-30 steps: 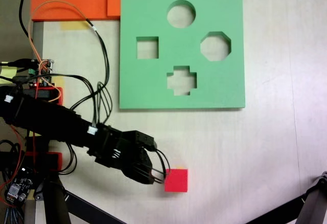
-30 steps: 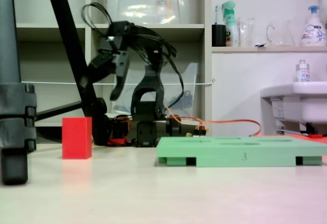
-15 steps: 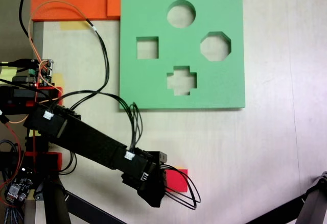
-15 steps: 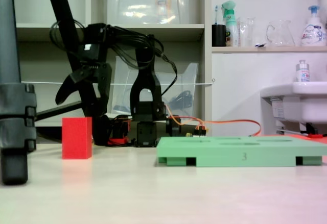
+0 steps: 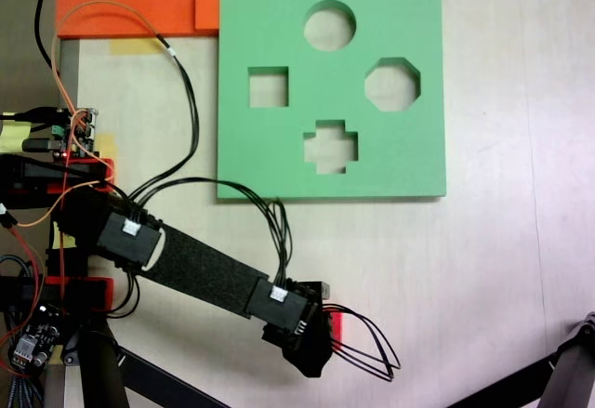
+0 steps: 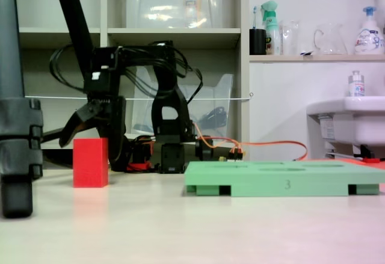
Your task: Put the square block into the corresponding hole
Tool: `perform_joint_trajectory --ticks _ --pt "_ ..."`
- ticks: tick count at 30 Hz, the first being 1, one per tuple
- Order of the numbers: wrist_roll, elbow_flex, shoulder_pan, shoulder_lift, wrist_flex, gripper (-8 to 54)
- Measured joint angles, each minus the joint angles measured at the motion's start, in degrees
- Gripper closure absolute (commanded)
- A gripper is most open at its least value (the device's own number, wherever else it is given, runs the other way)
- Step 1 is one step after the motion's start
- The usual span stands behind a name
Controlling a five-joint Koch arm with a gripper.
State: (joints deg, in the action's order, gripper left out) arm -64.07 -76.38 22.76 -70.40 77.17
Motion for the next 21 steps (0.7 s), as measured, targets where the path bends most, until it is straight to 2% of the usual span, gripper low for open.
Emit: perform_joint_trajectory --ticks 3,5,6,16,17,19,21 --pt "0.0 1.6 -0.7 1.6 0.0 -6.4" --pt "0.0 1.6 -1.7 2.1 -0.1 8.7" --pt "0.0 1.7 -1.8 2.4 -0.1 13.2" --pt "-4.8 2.7 -1.3 3.9 2.5 19.2" --pt "-4.8 3.2 -1.3 4.2 2.8 20.3" --pt "-4.8 3.3 -1.3 4.5 3.5 27.0" --pt "-4.8 3.1 -1.4 4.5 5.2 28.9"
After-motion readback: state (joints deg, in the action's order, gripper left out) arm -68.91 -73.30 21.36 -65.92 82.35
